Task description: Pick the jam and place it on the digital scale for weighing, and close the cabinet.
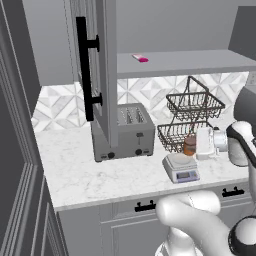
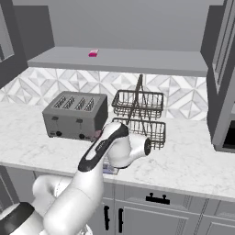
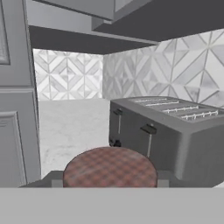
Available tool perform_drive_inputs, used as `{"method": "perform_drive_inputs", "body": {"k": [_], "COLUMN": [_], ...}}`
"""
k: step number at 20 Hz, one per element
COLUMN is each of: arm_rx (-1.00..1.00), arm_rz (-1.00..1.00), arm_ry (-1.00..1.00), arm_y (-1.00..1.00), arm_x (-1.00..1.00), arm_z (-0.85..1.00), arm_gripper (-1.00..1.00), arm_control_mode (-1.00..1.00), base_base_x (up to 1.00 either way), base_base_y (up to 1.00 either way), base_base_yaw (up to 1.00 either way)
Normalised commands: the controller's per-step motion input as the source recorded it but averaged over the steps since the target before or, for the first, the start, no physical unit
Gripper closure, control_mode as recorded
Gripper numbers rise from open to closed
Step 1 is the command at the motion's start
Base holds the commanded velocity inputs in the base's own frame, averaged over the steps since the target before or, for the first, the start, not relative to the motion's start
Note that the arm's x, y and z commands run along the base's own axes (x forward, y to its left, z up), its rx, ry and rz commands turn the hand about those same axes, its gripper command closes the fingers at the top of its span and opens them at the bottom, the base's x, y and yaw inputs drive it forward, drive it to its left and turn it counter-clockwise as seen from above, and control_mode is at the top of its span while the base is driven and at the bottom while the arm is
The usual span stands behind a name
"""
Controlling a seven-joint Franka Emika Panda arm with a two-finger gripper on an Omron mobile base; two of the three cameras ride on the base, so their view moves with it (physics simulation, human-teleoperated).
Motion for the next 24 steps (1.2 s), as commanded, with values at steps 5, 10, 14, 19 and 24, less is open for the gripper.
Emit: {"method": "perform_drive_inputs", "body": {"k": [5,10,14,19,24], "arm_rx": [0.00,0.00,0.00,0.00,0.00], "arm_rz": [0.11,0.04,0.00,0.00,0.00], "arm_ry": [0.00,0.00,0.00,0.00,0.00], "arm_y": [-0.01,0.00,-0.01,0.00,-0.01], "arm_x": [0.29,0.25,0.31,0.19,0.25], "arm_z": [-0.44,-0.31,-0.32,-0.33,-0.33], "arm_gripper": [1.00,1.00,1.00,1.00,1.00], "arm_control_mode": [-1.00,-1.00,-1.00,-1.00,-1.00], "base_base_x": [0.00,0.00,0.00,0.00,0.00], "base_base_y": [0.00,0.00,0.00,0.00,0.00], "base_base_yaw": [0.00,0.00,0.00,0.00,0.00]}}
